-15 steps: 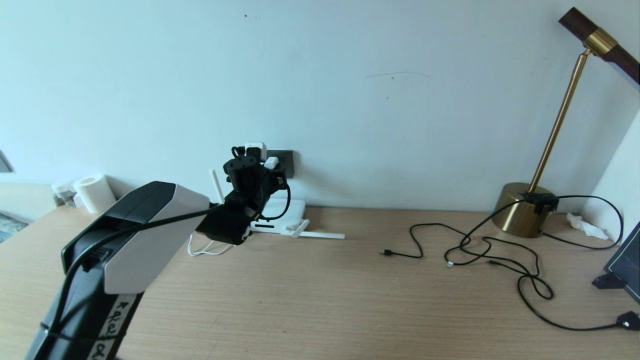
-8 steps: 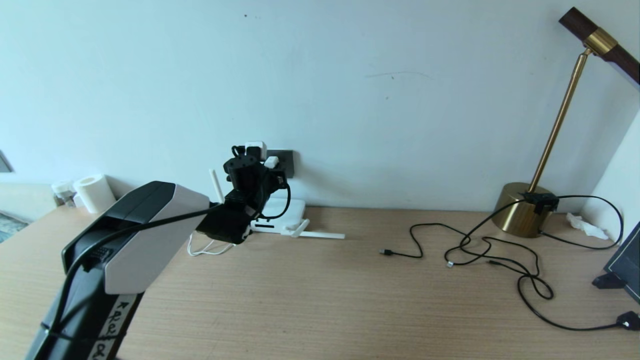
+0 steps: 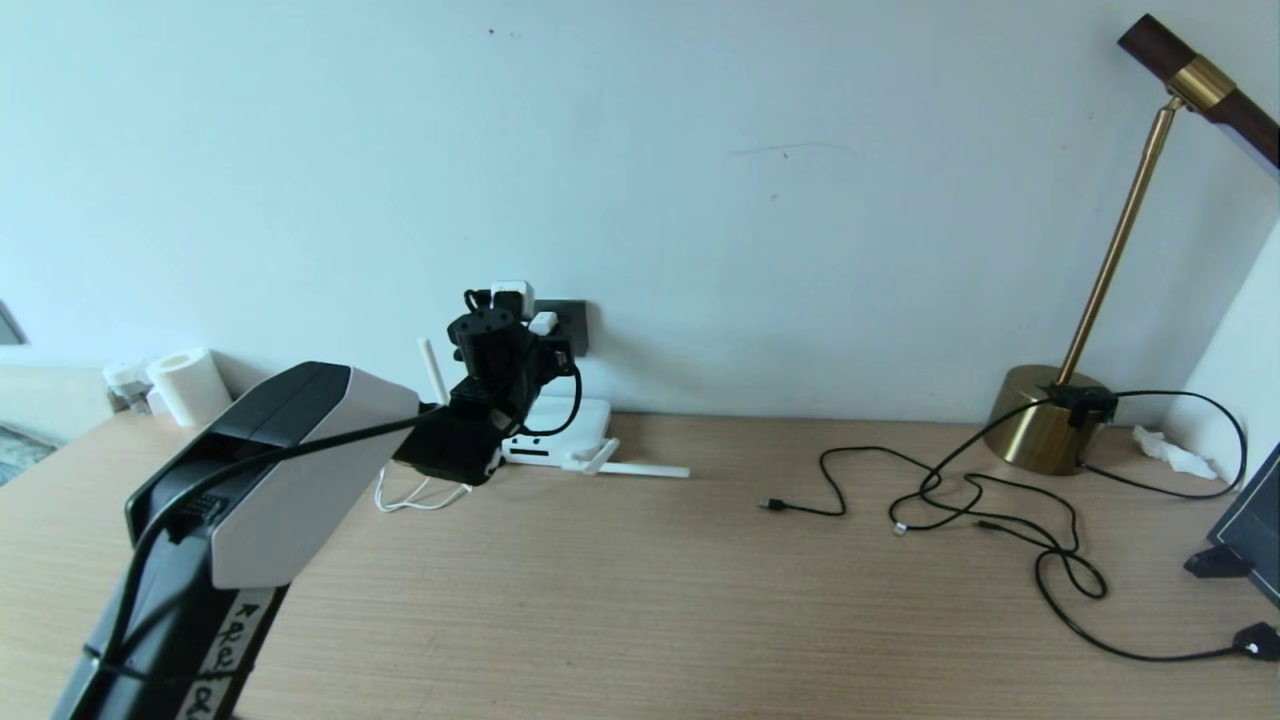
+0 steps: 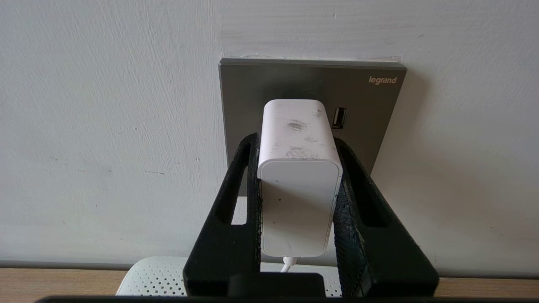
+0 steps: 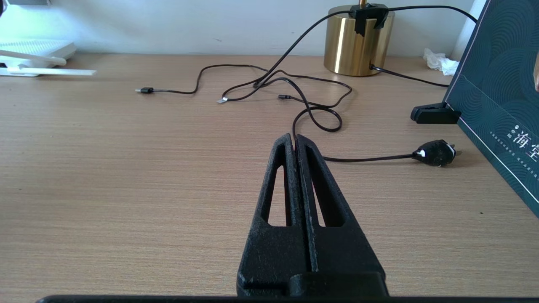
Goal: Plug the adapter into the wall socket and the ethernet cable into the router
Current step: Plug plug into socket
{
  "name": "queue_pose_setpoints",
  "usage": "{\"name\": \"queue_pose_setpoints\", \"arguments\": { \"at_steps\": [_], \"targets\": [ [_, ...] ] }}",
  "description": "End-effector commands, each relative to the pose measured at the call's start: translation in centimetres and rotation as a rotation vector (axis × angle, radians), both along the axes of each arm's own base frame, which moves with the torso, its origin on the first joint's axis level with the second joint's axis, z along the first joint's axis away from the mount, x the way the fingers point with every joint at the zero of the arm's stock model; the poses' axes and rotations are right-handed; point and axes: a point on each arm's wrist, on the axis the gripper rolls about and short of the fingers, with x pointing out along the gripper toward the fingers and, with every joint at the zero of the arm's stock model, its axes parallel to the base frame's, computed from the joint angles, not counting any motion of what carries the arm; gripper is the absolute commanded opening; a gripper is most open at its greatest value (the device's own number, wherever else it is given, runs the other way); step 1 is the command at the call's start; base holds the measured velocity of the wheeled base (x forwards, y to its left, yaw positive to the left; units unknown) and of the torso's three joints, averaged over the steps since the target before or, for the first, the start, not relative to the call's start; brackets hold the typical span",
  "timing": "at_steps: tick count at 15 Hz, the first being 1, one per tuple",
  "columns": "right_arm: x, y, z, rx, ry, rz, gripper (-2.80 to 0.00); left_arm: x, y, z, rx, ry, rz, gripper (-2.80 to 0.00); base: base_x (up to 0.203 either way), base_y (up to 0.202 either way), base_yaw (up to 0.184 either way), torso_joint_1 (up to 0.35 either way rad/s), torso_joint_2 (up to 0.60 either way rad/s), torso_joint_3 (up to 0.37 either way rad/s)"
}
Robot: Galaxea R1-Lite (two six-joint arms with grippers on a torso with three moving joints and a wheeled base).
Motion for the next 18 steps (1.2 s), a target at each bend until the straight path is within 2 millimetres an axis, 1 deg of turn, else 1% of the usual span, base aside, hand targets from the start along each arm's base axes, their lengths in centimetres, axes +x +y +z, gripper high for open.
{"name": "queue_pose_setpoints", "arguments": {
  "at_steps": [1,5,9,15,18],
  "targets": [
    [0.1,0.0,-0.3,0.0,0.009,0.0,-2.8,0.0,0.1,0.0,-0.001,-0.004,0.003,-2.8,0.0,0.0,0.0,0.0,0.0,0.0],
    [0.1,0.0,-0.3,0.0,0.01,0.001,-2.8,0.2,0.0,-0.7,0.002,0.007,0.003,-2.8,0.0,0.0,0.0,0.0,0.0,0.0],
    [0.1,0.0,-0.3,0.0,0.01,0.001,-2.8,0.3,0.0,-0.7,0.003,0.009,0.003,-2.8,0.0,0.0,0.0,0.0,0.0,0.0],
    [0.1,0.0,-0.3,0.0,0.01,0.0,-2.8,0.6,0.1,-1.3,0.005,0.016,0.007,-2.8,0.0,0.0,0.0,0.0,0.0,0.0],
    [0.1,0.0,-0.3,0.0,0.01,-0.001,-2.8,0.7,0.0,-1.1,0.003,0.009,0.007,-2.8,0.0,0.0,0.0,0.0,0.0,0.0]
  ]
}}
